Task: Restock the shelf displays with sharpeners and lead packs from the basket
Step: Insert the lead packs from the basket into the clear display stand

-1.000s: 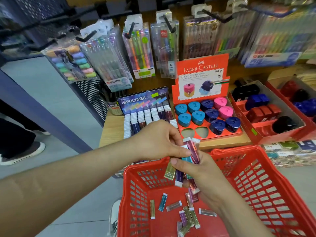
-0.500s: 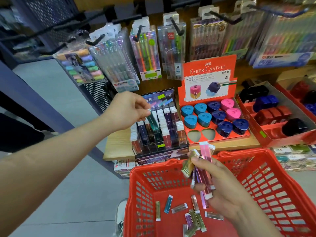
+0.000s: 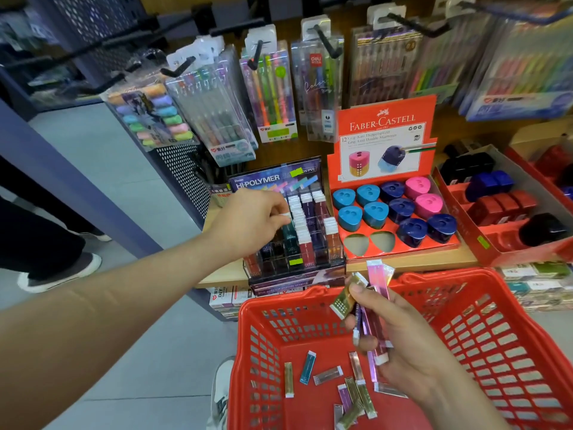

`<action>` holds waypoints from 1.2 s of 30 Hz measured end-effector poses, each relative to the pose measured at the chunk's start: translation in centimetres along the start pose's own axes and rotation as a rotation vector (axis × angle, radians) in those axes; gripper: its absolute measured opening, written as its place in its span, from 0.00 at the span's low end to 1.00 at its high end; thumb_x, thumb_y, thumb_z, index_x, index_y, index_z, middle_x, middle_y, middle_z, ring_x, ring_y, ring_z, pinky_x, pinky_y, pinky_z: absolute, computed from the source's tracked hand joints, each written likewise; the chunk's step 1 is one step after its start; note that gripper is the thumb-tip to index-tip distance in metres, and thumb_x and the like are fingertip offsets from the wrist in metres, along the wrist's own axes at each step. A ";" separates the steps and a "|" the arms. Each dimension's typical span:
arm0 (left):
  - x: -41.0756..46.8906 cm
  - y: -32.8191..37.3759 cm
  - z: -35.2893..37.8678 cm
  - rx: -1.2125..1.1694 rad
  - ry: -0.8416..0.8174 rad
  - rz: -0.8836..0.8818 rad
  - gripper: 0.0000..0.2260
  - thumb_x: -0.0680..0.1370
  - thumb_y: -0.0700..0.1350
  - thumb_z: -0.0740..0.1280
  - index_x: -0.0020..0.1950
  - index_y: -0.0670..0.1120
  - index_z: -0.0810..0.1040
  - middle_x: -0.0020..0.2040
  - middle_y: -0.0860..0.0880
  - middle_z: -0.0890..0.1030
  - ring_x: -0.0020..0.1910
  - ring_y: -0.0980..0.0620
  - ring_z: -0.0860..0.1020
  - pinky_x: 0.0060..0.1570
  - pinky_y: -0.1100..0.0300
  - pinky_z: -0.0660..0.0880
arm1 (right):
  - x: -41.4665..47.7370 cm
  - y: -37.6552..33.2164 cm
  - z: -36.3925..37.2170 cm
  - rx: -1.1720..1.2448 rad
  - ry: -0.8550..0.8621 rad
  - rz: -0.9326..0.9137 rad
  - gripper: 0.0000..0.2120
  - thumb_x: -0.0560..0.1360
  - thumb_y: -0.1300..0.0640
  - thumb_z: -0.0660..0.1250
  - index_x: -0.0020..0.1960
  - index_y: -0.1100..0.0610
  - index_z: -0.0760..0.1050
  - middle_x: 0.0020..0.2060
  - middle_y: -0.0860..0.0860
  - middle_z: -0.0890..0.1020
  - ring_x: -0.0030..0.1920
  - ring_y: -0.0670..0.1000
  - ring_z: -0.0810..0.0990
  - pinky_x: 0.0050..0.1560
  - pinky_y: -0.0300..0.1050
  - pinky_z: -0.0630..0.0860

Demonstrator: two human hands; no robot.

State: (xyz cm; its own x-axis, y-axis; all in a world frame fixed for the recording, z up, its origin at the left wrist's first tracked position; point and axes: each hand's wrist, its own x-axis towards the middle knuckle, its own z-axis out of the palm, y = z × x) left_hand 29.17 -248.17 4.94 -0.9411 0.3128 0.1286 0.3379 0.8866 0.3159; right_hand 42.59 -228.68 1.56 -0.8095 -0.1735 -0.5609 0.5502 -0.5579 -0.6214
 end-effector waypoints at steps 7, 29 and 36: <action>0.3 -0.3 -0.1 -0.023 -0.034 -0.017 0.07 0.75 0.47 0.72 0.49 0.45 0.82 0.42 0.51 0.82 0.43 0.54 0.80 0.51 0.57 0.77 | 0.3 0.3 -0.2 0.035 0.025 0.005 0.04 0.66 0.59 0.72 0.39 0.59 0.79 0.28 0.54 0.76 0.24 0.47 0.75 0.16 0.33 0.64; 0.0 -0.7 2.7 0.271 -0.079 0.114 0.08 0.76 0.51 0.68 0.49 0.47 0.77 0.44 0.51 0.78 0.45 0.50 0.77 0.43 0.57 0.72 | 0.5 0.2 -0.1 -0.078 0.033 -0.184 0.08 0.64 0.60 0.73 0.40 0.56 0.75 0.30 0.54 0.78 0.25 0.48 0.74 0.20 0.36 0.65; -0.1 4.2 -2.0 -0.350 -0.348 -0.094 0.04 0.76 0.45 0.69 0.44 0.47 0.83 0.37 0.52 0.82 0.32 0.59 0.78 0.34 0.65 0.74 | 0.1 -0.6 0.1 -0.382 0.017 -0.285 0.08 0.70 0.60 0.74 0.43 0.56 0.74 0.29 0.53 0.76 0.27 0.48 0.74 0.24 0.39 0.67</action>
State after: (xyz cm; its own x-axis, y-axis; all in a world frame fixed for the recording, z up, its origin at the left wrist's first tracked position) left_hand 30.67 -245.14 8.14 -0.8969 0.3850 -0.2175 0.1804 0.7677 0.6149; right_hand 42.13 -228.48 1.94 -0.9374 -0.0415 -0.3458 0.3452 -0.2420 -0.9068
